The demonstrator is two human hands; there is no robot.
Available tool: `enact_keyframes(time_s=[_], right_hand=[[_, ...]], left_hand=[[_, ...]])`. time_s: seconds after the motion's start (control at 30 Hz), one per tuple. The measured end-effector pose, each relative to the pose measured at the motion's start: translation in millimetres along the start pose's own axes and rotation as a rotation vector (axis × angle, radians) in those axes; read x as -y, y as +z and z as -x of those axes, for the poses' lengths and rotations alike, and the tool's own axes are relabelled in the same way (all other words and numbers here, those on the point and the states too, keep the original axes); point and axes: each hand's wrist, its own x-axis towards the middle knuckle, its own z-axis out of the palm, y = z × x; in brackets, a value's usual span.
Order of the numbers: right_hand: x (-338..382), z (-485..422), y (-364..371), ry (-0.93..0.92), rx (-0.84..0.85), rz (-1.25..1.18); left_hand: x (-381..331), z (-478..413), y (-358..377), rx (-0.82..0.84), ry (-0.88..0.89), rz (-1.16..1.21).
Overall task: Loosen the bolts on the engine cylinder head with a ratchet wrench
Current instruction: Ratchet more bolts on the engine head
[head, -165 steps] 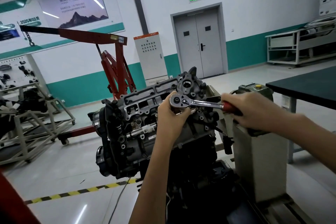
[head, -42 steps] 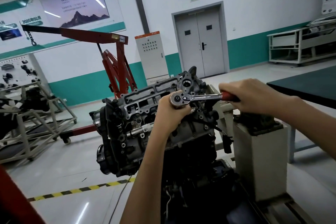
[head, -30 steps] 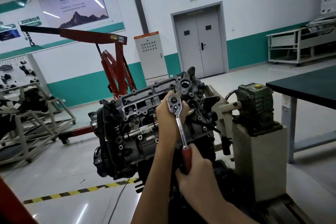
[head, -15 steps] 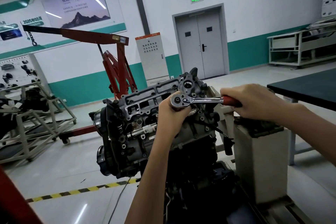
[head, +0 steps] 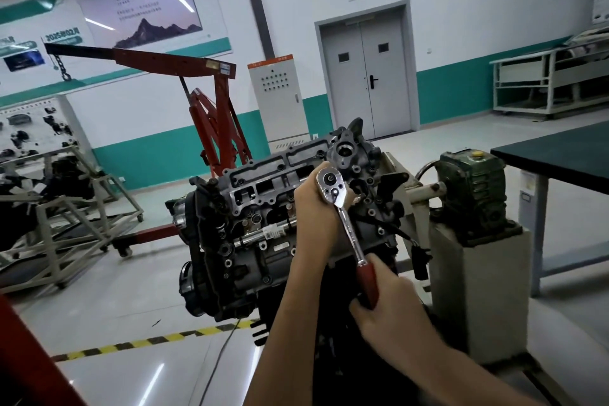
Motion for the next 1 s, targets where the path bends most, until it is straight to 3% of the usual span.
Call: enact_keyframes(time_s=[0.2,0.33,0.4,0.5,0.6,0.77,0.87,1.0], right_hand=[[-26,-62,-112,-0.239,0.253,0.604],[-6,-109,-147,-0.472,0.176,0.851],[-4,-111,-145,-0.486,0.135,0.867],[-21,-82,-124,-0.313,0.126,0.761],[-22,-35,-78,-0.131,0.129,0.432],[1,5,8,0.025,-0.027,-0.005],[-3,2,2,-0.001,-0.021,0.022],[-29,-28,-65,-0.149,0.072,0.416]], left_hand=[[1,-6,-5,0.086,-0.043,-0.039],[-2,-8,-10,0.135,-0.061,-0.057],[-2,-8,-11,0.14,-0.07,-0.082],[1,-1,-10,0.105,0.008,-0.091],[2,7,-2,0.002,0.109,-0.088],[3,7,6,-0.026,0.061,-0.053],[4,3,2,0.003,0.025,-0.059],[1,0,3,0.011,-0.015,-0.037]])
